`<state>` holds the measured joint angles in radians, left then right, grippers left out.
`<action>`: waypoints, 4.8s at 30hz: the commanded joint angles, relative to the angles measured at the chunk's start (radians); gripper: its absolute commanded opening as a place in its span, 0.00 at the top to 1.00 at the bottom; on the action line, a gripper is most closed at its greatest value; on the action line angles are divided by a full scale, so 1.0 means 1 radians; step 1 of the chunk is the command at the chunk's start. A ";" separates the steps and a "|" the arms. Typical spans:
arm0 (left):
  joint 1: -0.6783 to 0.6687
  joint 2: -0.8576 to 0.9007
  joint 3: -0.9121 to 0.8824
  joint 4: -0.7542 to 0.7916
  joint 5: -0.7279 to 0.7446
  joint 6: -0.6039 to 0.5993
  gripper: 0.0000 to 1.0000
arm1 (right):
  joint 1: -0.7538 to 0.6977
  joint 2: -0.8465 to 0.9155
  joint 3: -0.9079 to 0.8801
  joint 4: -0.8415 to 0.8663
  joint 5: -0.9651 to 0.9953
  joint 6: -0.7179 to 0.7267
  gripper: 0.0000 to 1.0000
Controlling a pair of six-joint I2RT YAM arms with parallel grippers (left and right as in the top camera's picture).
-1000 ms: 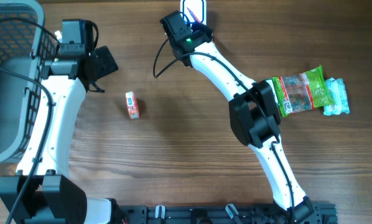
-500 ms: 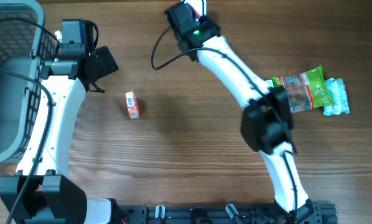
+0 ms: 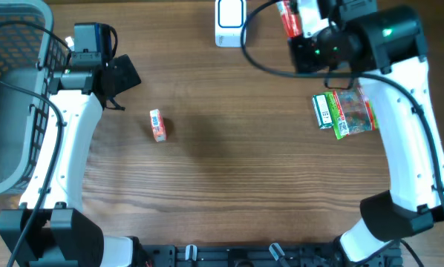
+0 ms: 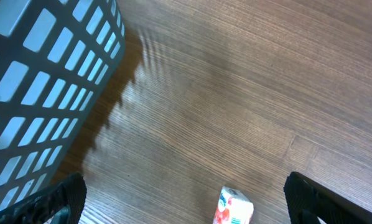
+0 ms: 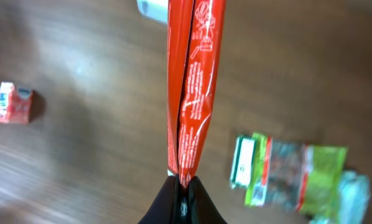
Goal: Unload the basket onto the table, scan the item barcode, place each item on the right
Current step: 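Lower the red packet onto the table beside the AXE box, then move the right gripper left and grasp the red-white Kleenex pack, then carry the Kleenex pack rightward toward the other items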
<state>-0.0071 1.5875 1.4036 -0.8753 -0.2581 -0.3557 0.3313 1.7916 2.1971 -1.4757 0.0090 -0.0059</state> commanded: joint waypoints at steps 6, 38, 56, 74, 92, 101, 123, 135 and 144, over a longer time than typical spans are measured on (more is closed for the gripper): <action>0.005 -0.002 0.008 -0.001 -0.012 0.012 0.00 | -0.043 0.020 -0.584 0.198 0.000 0.171 0.96; 0.005 -0.003 0.008 -0.001 -0.012 0.012 0.00 | -0.075 -0.008 -0.932 0.605 0.278 0.249 0.53; 0.005 -0.003 0.008 -0.001 -0.012 0.012 0.00 | 0.454 -0.007 -0.876 1.076 -0.135 0.540 0.34; 0.005 -0.002 0.008 -0.001 -0.012 0.012 0.00 | 0.659 0.303 -0.876 1.479 0.096 0.456 0.39; 0.005 -0.002 0.008 -0.001 -0.012 0.012 0.00 | 0.658 0.371 -0.876 1.557 0.099 0.402 0.74; 0.005 -0.002 0.008 -0.001 -0.012 0.012 0.00 | 0.620 0.218 -0.875 1.411 0.146 0.399 0.82; 0.005 -0.002 0.008 -0.001 -0.012 0.012 0.00 | 0.330 0.051 -0.882 0.741 0.280 0.399 0.86; 0.005 -0.002 0.008 -0.001 -0.012 0.012 0.00 | 0.330 0.215 -0.881 0.813 0.236 0.351 0.60; 0.005 -0.002 0.008 -0.001 -0.012 0.012 0.00 | 0.268 0.057 -0.837 0.797 0.069 0.305 0.47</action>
<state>-0.0071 1.5875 1.4036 -0.8753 -0.2646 -0.3557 0.6495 1.9583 1.3266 -0.6724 0.1883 0.3103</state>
